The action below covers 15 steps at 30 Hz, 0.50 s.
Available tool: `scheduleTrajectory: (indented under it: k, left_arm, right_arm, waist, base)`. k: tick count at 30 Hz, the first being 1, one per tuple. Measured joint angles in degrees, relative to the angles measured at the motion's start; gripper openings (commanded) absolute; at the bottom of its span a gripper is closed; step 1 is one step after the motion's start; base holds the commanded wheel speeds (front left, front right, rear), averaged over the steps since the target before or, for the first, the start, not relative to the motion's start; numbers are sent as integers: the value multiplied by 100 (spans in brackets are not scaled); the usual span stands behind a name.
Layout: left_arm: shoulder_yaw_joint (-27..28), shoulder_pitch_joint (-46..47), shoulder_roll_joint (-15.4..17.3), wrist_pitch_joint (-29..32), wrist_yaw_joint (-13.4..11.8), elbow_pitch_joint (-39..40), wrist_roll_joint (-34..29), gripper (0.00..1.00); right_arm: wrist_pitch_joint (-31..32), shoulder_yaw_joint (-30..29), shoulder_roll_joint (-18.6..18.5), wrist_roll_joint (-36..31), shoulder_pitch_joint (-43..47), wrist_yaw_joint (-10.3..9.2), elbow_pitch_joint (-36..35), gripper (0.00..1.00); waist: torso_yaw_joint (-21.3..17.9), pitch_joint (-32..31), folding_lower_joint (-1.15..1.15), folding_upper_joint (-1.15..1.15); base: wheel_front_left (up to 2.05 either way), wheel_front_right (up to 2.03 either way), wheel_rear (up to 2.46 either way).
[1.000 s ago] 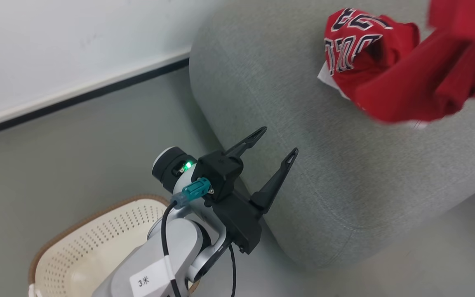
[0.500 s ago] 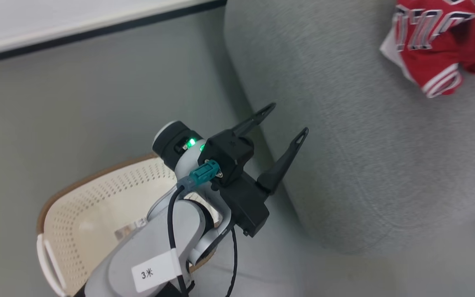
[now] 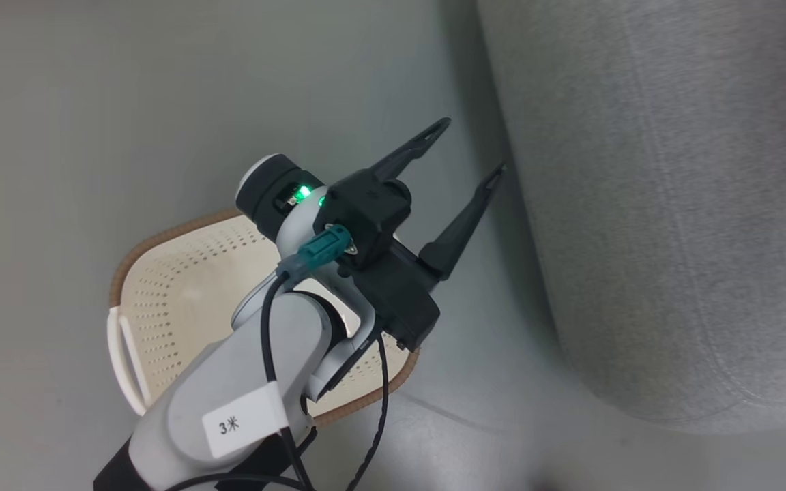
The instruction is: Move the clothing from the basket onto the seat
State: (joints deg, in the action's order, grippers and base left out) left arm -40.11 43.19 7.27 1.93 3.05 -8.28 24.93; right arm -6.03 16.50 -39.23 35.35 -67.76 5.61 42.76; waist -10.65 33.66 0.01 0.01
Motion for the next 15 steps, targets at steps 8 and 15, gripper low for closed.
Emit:
scheduleTrajectory:
  k: [8,15]
  left_arm:
    - [131,-37,83,-214,0,-211,20,100]
    - [152,-81,76,-377,4,-385,48,100]
  right_arm:
    - [145,592,516,-68,324,107,740,0]
    - [199,783,671,-102,382,145,1236,100]
  waist:
    - [207,47,-1,-1]
    - [175,-170,-2,-1]
  base:
    - [0,0,0]
    - [0,0,0]
